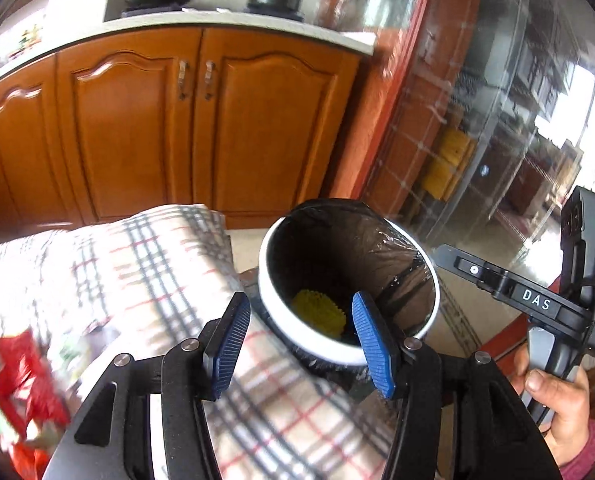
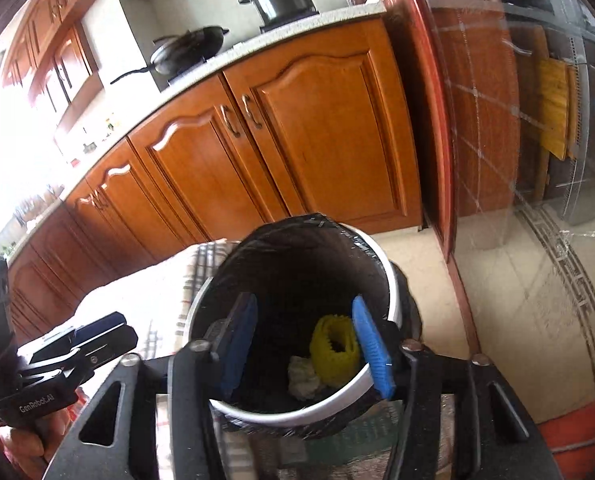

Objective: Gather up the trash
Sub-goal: 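Carry both items to the bin and open both tools to drop them, then grasp the white foam net with the right tool while the left tool grasps a red snack bag, then move both items over the bin and open both tools to release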

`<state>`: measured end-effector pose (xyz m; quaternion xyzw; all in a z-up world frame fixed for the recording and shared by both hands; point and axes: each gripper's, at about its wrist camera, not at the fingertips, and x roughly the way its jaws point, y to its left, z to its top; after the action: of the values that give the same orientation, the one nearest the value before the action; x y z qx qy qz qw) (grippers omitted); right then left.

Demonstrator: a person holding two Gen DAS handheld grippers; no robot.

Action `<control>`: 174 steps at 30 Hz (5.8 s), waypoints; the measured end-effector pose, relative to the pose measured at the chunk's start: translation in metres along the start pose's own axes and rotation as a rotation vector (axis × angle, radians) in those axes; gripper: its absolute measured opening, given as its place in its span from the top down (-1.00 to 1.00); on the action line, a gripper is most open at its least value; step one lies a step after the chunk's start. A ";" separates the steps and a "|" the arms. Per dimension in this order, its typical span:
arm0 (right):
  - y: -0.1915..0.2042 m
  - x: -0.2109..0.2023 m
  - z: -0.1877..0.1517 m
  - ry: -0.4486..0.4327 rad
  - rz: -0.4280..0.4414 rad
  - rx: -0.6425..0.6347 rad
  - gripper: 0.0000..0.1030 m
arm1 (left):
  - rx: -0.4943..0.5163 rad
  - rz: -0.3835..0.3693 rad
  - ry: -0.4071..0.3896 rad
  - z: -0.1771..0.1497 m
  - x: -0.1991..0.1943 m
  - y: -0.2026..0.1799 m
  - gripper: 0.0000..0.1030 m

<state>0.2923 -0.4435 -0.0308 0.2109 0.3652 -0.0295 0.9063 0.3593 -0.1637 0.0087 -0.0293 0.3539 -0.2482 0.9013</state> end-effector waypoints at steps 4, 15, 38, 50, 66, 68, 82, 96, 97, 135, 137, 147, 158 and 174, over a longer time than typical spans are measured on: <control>0.013 -0.012 -0.012 -0.034 0.038 0.024 -0.46 | -0.032 0.024 -0.049 -0.022 -0.035 0.011 -0.06; 0.056 -0.023 -0.044 -0.034 0.148 0.063 -0.54 | -0.137 0.125 -0.126 -0.073 -0.111 0.047 -0.10; 0.147 0.016 -0.074 0.095 0.267 -0.066 -0.54 | -0.306 0.181 -0.104 -0.090 -0.157 0.113 -0.10; 0.174 0.051 -0.072 0.154 0.268 -0.141 -0.53 | -0.333 0.194 0.002 -0.051 -0.113 0.147 0.17; 0.178 0.034 -0.077 0.144 0.295 -0.192 0.83 | -0.298 0.142 -0.059 -0.051 -0.130 0.138 0.91; 0.176 0.025 -0.075 0.130 0.301 -0.190 0.84 | -0.277 0.129 -0.077 -0.055 -0.139 0.130 0.91; 0.128 -0.019 -0.055 0.045 0.229 -0.135 0.84 | -0.152 0.024 -0.075 -0.057 -0.137 0.075 0.91; 0.077 -0.033 -0.036 -0.004 0.152 -0.075 0.84 | -0.066 -0.038 -0.046 -0.025 -0.094 0.024 0.91; 0.074 -0.033 -0.034 -0.009 0.147 -0.071 0.84 | -0.059 -0.042 -0.044 -0.022 -0.091 0.021 0.91; -0.008 0.040 0.014 0.061 0.028 0.003 0.76 | 0.041 -0.071 0.147 0.051 0.104 -0.039 0.88; -0.009 0.042 0.014 0.067 0.030 0.011 0.69 | 0.043 -0.066 0.155 0.050 0.104 -0.039 0.77; -0.008 0.031 0.013 0.045 0.031 0.037 0.34 | 0.009 -0.062 0.132 0.040 0.084 -0.033 0.52; 0.014 0.000 -0.010 -0.015 0.085 0.071 -0.60 | -0.109 -0.028 0.046 -0.013 0.015 0.005 0.02; 0.075 -0.017 -0.058 0.012 0.186 0.066 -0.69 | -0.186 0.110 -0.072 -0.089 -0.114 0.046 -0.29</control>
<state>0.2574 -0.3536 -0.0297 0.2736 0.3481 0.0442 0.8955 0.2495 -0.0596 0.0028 -0.1025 0.3440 -0.1631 0.9190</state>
